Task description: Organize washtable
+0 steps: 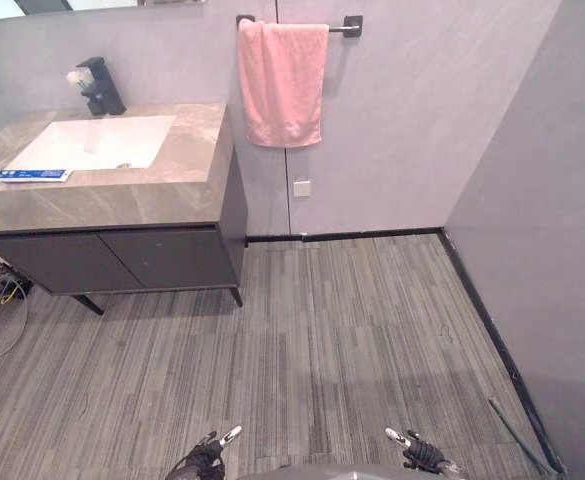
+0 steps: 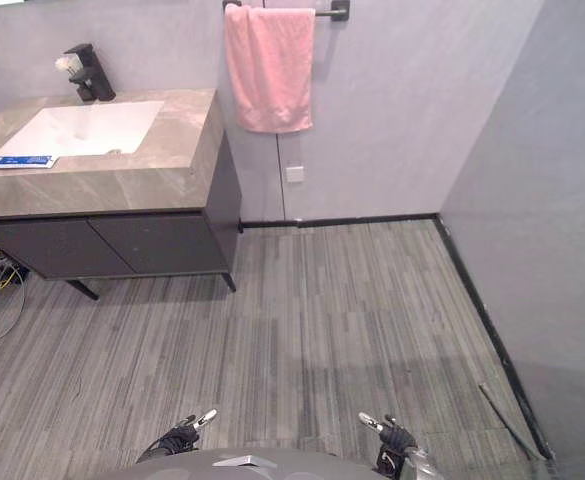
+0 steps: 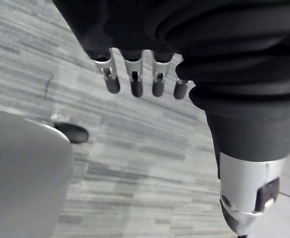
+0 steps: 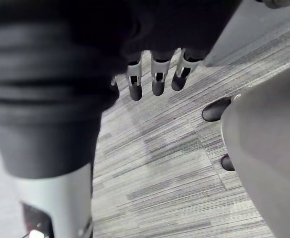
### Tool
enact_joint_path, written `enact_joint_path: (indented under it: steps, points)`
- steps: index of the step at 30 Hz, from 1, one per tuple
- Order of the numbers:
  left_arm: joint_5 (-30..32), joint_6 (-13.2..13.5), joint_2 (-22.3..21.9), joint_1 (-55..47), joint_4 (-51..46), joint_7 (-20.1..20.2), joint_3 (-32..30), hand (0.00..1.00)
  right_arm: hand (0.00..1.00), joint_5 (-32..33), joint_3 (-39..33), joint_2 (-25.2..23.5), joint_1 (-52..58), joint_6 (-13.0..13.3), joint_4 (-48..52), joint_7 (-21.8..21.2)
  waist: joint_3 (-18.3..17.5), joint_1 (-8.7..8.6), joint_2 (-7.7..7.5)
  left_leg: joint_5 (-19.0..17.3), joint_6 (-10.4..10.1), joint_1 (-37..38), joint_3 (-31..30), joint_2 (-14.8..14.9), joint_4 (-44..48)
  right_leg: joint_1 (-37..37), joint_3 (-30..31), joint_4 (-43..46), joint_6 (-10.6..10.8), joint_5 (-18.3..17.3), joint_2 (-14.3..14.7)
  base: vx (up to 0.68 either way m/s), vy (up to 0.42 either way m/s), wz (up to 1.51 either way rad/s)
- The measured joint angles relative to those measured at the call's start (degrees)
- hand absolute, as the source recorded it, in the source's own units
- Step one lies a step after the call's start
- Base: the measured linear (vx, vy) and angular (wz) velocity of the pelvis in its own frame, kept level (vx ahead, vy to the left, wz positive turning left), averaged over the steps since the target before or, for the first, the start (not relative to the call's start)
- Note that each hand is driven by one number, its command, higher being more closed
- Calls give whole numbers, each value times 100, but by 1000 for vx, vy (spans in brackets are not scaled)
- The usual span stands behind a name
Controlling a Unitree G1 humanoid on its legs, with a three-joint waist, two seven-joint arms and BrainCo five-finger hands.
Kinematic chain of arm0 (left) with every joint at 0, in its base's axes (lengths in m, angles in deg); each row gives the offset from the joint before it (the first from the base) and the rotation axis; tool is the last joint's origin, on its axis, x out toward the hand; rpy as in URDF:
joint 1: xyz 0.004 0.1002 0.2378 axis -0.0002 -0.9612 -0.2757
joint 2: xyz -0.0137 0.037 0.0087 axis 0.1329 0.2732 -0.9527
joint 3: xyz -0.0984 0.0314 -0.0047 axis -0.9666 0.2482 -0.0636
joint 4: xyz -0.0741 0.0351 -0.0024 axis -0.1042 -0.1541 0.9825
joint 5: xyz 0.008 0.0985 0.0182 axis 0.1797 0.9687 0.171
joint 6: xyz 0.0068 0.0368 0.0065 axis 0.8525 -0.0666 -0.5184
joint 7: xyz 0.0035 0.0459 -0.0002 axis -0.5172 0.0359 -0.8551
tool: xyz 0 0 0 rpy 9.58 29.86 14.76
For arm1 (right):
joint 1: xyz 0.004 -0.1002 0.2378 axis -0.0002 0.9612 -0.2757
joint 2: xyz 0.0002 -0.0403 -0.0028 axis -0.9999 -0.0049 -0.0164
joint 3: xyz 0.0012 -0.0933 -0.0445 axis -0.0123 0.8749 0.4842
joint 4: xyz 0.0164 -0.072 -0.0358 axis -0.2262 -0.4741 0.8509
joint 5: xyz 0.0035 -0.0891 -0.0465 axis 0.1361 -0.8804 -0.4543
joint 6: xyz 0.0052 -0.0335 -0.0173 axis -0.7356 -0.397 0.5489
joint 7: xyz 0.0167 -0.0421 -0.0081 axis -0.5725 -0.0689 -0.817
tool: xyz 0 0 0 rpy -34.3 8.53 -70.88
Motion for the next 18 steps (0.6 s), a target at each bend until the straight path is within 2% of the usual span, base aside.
enact_joint_path:
  steps: [6,18]
  points:
    - [-2,4,-34,-17,7,44,-44,0,0,80,-297,-36,22,2,1,65,28,-6,-42,13,-18,-21,68,22,-116,-109,-21,54,-20,-88,11,-50,-3,-2]
    - [-9,37,-30,68,193,25,-42,0,0,48,9,-48,-4,12,1,105,26,-22,-94,45,10,-3,31,31,-60,-9,-141,-55,-8,-42,14,68,-12,3]
